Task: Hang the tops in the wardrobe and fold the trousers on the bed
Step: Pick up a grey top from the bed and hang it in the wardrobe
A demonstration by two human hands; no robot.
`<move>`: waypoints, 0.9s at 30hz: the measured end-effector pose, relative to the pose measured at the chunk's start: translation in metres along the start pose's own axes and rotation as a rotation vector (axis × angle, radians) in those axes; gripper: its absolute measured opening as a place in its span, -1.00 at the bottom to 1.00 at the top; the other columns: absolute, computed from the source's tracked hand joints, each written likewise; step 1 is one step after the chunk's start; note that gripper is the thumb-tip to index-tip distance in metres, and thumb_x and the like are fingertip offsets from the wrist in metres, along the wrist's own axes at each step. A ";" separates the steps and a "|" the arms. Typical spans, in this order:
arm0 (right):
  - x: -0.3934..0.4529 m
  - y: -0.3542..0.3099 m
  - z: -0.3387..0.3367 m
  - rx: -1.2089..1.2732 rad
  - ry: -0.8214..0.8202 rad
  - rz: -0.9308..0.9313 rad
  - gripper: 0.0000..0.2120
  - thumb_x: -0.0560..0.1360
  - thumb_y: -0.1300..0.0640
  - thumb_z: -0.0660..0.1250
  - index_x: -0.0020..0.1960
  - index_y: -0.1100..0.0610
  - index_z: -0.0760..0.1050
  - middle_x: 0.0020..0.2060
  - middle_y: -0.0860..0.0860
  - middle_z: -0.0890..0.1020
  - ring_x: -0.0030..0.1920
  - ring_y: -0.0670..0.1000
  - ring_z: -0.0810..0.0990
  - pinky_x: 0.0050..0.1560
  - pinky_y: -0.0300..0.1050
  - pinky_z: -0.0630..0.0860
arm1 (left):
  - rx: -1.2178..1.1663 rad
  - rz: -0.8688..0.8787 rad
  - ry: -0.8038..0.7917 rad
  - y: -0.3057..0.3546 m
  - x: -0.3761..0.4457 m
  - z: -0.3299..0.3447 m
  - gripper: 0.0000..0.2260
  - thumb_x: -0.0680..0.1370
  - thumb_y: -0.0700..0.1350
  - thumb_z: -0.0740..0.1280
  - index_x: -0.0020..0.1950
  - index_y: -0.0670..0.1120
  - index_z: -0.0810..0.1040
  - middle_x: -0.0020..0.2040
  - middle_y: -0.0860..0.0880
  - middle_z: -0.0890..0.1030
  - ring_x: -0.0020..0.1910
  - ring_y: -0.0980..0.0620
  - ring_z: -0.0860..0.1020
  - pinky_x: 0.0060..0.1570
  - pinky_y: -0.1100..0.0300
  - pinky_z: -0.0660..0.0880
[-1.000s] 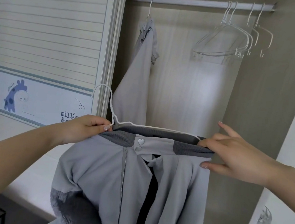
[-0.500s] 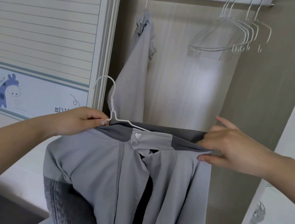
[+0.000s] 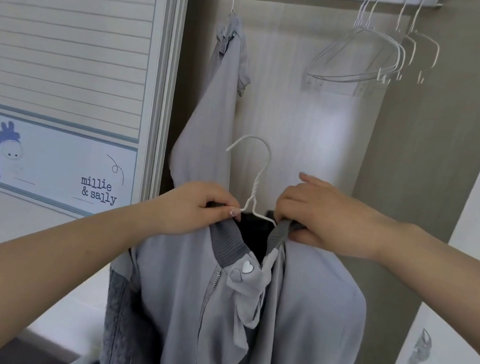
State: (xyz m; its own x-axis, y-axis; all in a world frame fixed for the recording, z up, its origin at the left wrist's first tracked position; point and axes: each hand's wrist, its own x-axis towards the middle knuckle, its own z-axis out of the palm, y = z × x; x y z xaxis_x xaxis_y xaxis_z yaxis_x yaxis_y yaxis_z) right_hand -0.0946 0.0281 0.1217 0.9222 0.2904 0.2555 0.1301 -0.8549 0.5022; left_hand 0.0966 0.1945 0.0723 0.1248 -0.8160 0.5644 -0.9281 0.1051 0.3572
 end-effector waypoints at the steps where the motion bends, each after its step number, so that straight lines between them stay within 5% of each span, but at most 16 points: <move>1: -0.001 -0.001 0.002 0.175 -0.011 0.100 -0.86 0.50 0.11 0.29 0.05 0.00 0.44 -0.06 -0.06 0.57 -0.04 -0.02 0.51 0.20 -0.20 0.34 | -0.013 -0.002 0.050 0.000 0.000 0.000 -0.86 0.58 -0.12 0.31 -0.01 0.01 0.67 -0.11 0.17 0.61 -0.05 0.29 0.53 -0.03 0.51 0.36; 3: -0.006 -0.001 0.009 0.407 -0.037 0.244 -0.78 0.50 0.15 0.28 0.10 -0.05 0.35 -0.15 -0.23 0.57 -0.17 -0.19 0.52 -0.14 -0.34 0.39 | -0.019 -0.005 0.129 -0.002 0.001 0.000 -0.88 0.56 -0.10 0.34 -0.04 0.07 0.66 -0.12 0.15 0.63 -0.09 0.26 0.55 -0.05 0.45 0.41; 5: -0.012 0.002 0.014 0.460 -0.073 0.292 -0.72 0.52 0.16 0.29 0.17 -0.07 0.35 -0.27 -0.32 0.51 -0.24 -0.30 0.49 -0.24 -0.41 0.36 | 0.007 -0.012 0.176 -0.007 -0.001 -0.001 -0.90 0.54 -0.07 0.36 -0.01 0.07 0.65 -0.12 0.11 0.65 -0.12 0.19 0.56 -0.08 0.35 0.46; 8: -0.026 0.011 0.018 0.420 -0.140 0.297 -0.79 0.54 0.12 0.29 0.15 -0.07 0.44 -0.23 -0.26 0.54 -0.20 -0.25 0.50 -0.22 -0.35 0.38 | 0.118 -0.022 0.204 -0.025 -0.008 -0.009 -0.78 0.50 0.09 0.35 0.10 0.08 0.60 -0.20 0.07 0.61 -0.20 0.17 0.53 -0.20 0.37 0.42; 12: -0.037 0.018 0.024 0.474 -0.145 0.333 -0.85 0.52 0.15 0.31 0.07 -0.02 0.46 -0.27 -0.20 0.54 -0.23 -0.21 0.49 -0.25 -0.32 0.38 | 0.198 -0.027 0.186 -0.041 -0.016 -0.016 -0.71 0.44 0.25 0.30 -0.10 0.05 0.58 -0.30 0.05 0.57 -0.22 0.12 0.51 -0.28 0.25 0.39; 16: -0.036 0.020 0.033 0.473 -0.161 0.304 -0.80 0.45 0.24 0.38 0.05 0.12 0.50 -0.06 -0.04 0.51 -0.05 -0.21 0.45 -0.03 -0.24 0.41 | 0.125 0.039 0.156 -0.043 -0.014 -0.016 -0.80 0.47 0.11 0.41 -0.05 0.00 0.64 -0.27 0.06 0.59 -0.19 0.14 0.53 -0.23 0.34 0.40; 18: -0.037 0.019 0.038 0.566 -0.166 0.363 -0.67 0.43 0.25 0.40 0.14 0.02 0.47 0.07 -0.05 0.48 0.12 -0.17 0.46 0.08 -0.23 0.42 | 0.129 0.031 0.205 -0.045 -0.013 -0.014 -0.76 0.47 0.11 0.33 -0.23 -0.05 0.59 -0.38 0.01 0.49 -0.30 0.08 0.47 -0.31 0.30 0.34; 22: -0.039 0.009 0.040 1.090 -0.258 0.651 -0.28 0.32 -0.09 0.52 0.32 -0.36 0.18 0.12 -0.36 0.44 -0.01 -0.31 0.58 -0.12 -0.33 0.50 | 0.113 -0.031 0.299 -0.052 -0.014 -0.011 -0.61 0.49 0.09 0.25 -0.34 -0.21 0.49 -0.44 -0.07 0.43 -0.37 0.01 0.44 -0.34 0.21 0.31; 24: -0.039 0.004 0.042 1.293 -0.254 0.753 -0.38 0.24 -0.22 0.46 0.26 -0.19 0.40 0.11 -0.20 0.60 0.02 -0.14 0.65 -0.09 -0.20 0.58 | 0.111 -0.038 0.324 -0.055 -0.015 -0.010 -0.60 0.49 0.11 0.25 -0.36 -0.19 0.47 -0.46 -0.03 0.41 -0.38 0.01 0.43 -0.37 0.23 0.28; 27: -0.034 -0.005 0.053 1.115 -0.169 0.686 -0.78 0.43 -0.07 0.40 -0.02 0.04 0.64 -0.18 -0.06 0.67 -0.17 -0.05 0.60 -0.09 -0.18 0.51 | 0.111 -0.041 0.333 -0.060 -0.015 -0.008 -0.58 0.47 0.13 0.26 -0.38 -0.19 0.44 -0.47 -0.03 0.38 -0.37 -0.01 0.43 -0.38 0.23 0.27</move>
State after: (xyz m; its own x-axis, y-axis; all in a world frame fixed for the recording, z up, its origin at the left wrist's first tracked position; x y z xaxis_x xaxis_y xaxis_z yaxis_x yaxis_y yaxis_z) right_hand -0.1069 -0.0001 0.0669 0.9438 -0.3284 0.0374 -0.2254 -0.7224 -0.6536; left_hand 0.1532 0.2048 0.0483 0.2532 -0.5858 0.7699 -0.9502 -0.0010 0.3118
